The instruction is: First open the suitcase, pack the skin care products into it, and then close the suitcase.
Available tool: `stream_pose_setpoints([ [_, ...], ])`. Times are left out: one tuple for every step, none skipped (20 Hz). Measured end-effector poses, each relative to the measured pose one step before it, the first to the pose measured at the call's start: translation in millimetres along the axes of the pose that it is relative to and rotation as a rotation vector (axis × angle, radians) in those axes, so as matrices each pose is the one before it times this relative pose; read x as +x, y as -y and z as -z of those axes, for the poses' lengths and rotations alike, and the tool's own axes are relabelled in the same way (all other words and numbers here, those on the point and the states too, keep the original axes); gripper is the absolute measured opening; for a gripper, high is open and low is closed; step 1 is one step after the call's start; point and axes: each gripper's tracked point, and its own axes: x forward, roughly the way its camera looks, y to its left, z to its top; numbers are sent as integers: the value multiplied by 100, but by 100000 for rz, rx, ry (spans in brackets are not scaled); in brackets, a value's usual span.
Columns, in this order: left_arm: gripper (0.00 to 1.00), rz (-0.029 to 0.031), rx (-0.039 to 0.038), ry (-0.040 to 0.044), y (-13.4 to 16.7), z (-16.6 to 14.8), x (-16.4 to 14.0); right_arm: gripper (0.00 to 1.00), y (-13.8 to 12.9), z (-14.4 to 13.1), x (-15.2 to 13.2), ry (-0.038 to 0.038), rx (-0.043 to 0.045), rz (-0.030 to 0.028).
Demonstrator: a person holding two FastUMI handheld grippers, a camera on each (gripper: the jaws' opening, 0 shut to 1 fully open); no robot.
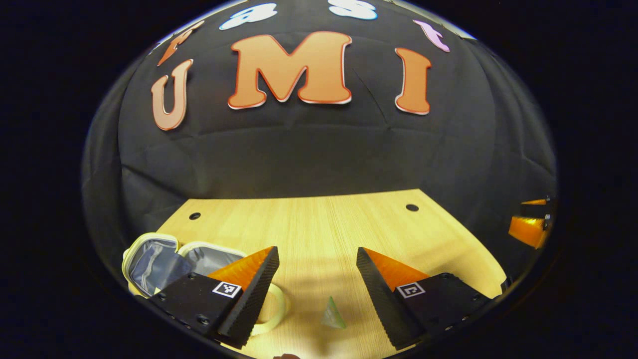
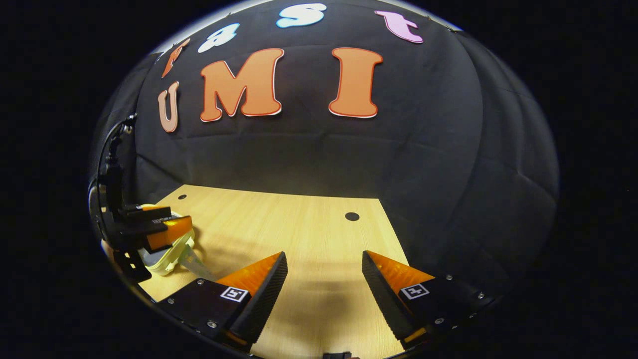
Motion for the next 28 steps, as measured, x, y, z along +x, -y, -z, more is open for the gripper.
stream_pose_setpoints([
  [97,-562,811,-1375,475,1142,339,95,457,330,-192,-743,-202,677],
  [98,-319,487,-921,385,1244,110,96,481,227,-21,-598,-201,800],
  [97,-1460,-93,-570,76,938,110,95,385,284,-197,-530,230,646],
  [98,-785,-178,99,225,1018,328,95,195,124,-117,-482,541,374],
  [98,-288,-203,-929,236,1058,296,95,331,283,25,-596,-320,786],
  [97,-136,-74,-996,305,1227,321,95,295,278,-266,-384,-823,550],
  [98,-433,684,-1473,204,1090,288,95,174,287,-135,-599,-865,404],
  [98,-793,1318,-587,124,1008,421,95,191,357,-124,-526,-605,272],
  [98,-1624,1564,-746,-115,921,282,95,211,327,-127,-814,-468,554],
  [98,-1135,913,-528,-89,936,280,95,268,403,54,-1210,-313,557],
  [98,236,-380,-451,236,762,335,95,227,434,-84,-1122,341,513],
  [98,311,-1256,70,178,738,387,95,200,238,-44,-1000,670,486],
  [98,-260,-985,-334,24,533,215,95,275,321,-79,-742,574,509],
  [98,-171,-507,-968,-63,704,211,95,91,174,-44,-512,141,559],
  [98,-106,-212,-1300,33,700,215,95,170,49,-69,-360,-256,438],
  [98,-364,-241,-1407,-14,808,301,96,-38,107,-137,-103,-481,182],
  [98,-774,-69,-1171,-59,563,272,95,-119,14,-148,7,-519,-18],
  [95,-1352,108,-425,-230,290,59,95,-146,-43,-101,104,-401,-167],
  [82,822,-45,-66,106,10,101,95,-17,103,-155,33,-211,87],
  [69,57,285,220,126,49,340,96,14,103,-187,-275,123,312],
  [56,1012,1041,-221,217,-32,-256,95,-102,84,-32,-187,391,101],
  [43,696,1707,305,11,-325,234,96,-98,95,-69,-165,161,166],
  [39,-1347,1317,-2164,-300,27,-184,96,-96,300,-37,-261,-56,32],
  [35,1943,836,-1702,144,98,-565,96,-180,53,-64,232,113,-63],
  [33,2968,-568,-232,355,-240,-202,96,-222,-125,-180,532,493,-198],
  [32,2125,-355,-725,96,-401,-747,96,-362,-120,-94,446,905,-419],
  [33,2081,-109,-413,41,-512,-963,96,-492,-96,-30,577,1427,-941],
  [32,2355,-217,-678,131,-511,-945,96,-653,-314,-48,941,1686,-1322],
])
